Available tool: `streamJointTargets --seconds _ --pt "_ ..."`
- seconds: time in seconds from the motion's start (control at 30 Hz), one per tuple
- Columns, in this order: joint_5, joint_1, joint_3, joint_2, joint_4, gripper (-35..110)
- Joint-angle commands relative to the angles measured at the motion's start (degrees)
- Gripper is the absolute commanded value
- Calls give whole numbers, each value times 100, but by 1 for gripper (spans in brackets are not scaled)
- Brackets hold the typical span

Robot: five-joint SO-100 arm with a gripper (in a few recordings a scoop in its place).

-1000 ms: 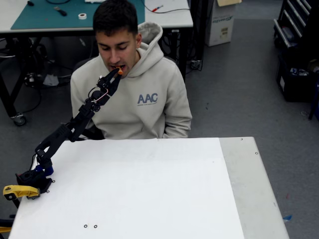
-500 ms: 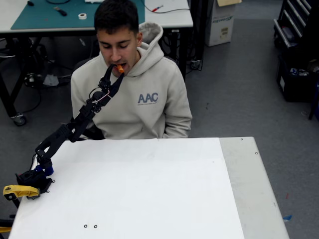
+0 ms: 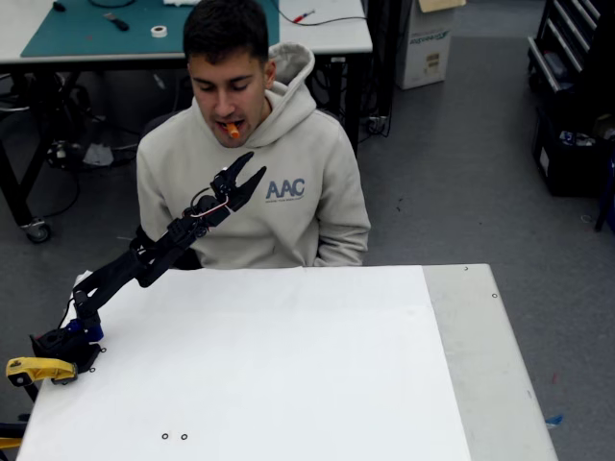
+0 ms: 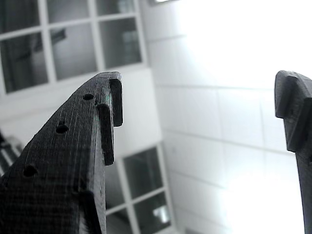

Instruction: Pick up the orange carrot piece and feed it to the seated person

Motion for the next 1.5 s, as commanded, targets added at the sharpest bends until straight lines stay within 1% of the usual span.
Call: streamJointTargets --seconds 0.0,0.07,0.23,0.27,0.37,0.47,0.63,0.8,1.23,1.47 --pt "-44 123 -123 870 9 19" --pt "-44 79 -123 861 26 15" --pt "-44 88 -114 861 44 -3" --pt "-44 97 -114 861 44 -4" --pt "-35 123 -114 879 44 -1" --pt "-35 132 -53 958 44 -2" --pt "-35 141 686 1380 35 -2" --pt "-35 141 2180 2470 35 -2" --pt "-26 123 7110 6012 -35 -2" --pt "-26 70 9668 7594 -35 -2"
